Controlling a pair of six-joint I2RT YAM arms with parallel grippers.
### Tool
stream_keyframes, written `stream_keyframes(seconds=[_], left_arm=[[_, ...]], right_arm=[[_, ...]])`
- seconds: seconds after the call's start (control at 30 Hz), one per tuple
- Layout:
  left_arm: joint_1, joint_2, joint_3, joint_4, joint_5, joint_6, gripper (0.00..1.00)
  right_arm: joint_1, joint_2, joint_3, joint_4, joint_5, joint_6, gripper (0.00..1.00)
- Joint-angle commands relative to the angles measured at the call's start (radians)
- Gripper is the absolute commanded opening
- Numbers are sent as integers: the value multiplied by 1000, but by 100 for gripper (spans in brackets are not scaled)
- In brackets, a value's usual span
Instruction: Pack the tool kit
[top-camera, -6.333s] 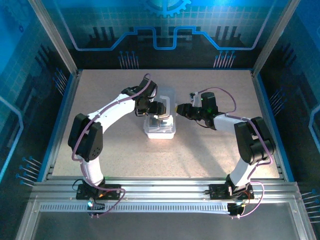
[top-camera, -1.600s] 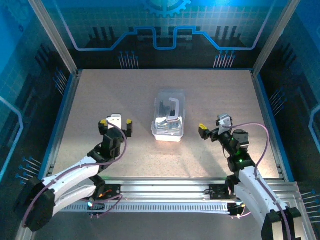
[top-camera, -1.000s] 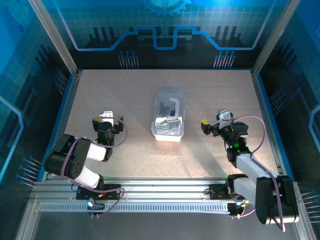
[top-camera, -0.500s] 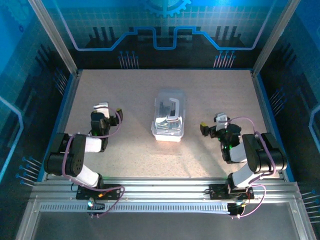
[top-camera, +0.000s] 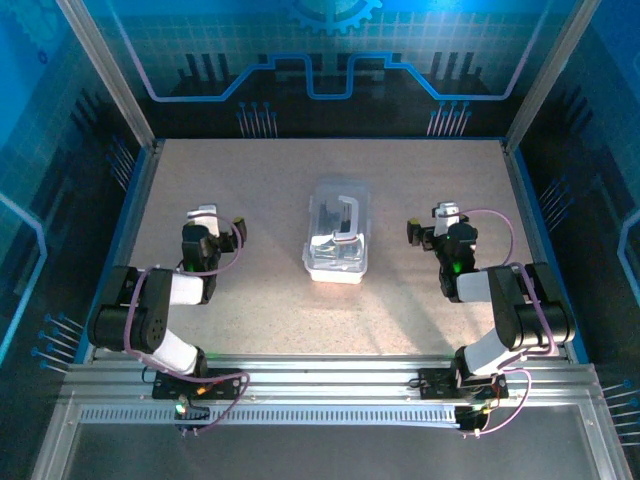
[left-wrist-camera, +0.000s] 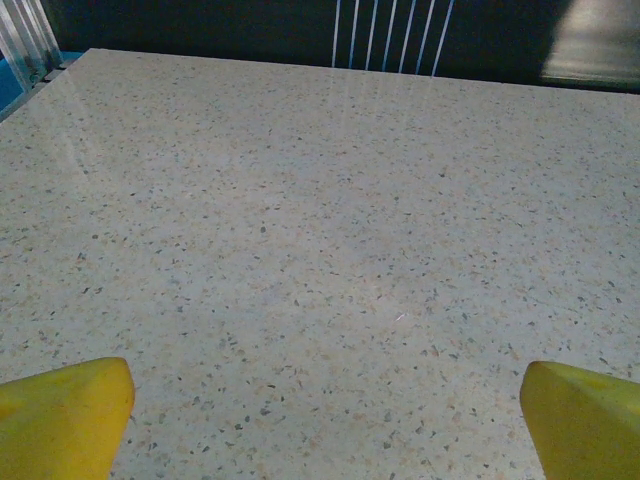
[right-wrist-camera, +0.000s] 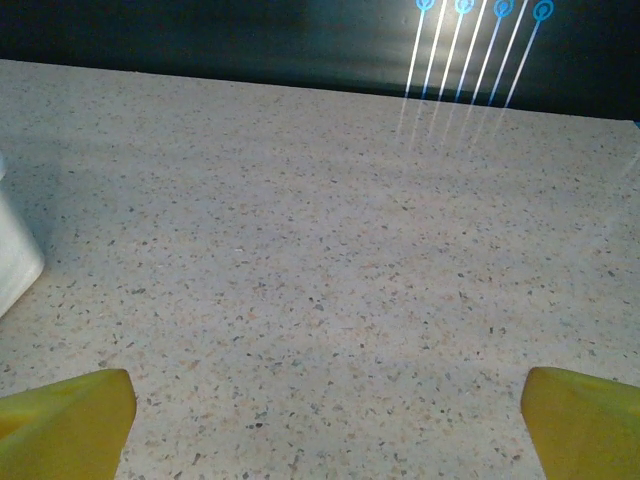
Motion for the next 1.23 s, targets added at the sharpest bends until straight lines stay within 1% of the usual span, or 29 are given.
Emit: stream_keyframes(seconds=[0.0, 1.2], left_arm=[[-4, 8, 7, 5, 22, -1, 99], [-5, 8, 8, 0, 21, 3, 99]], right_arm=[[18, -6, -4, -6, 34, -6, 100], [23, -6, -4, -9, 34, -8, 100]])
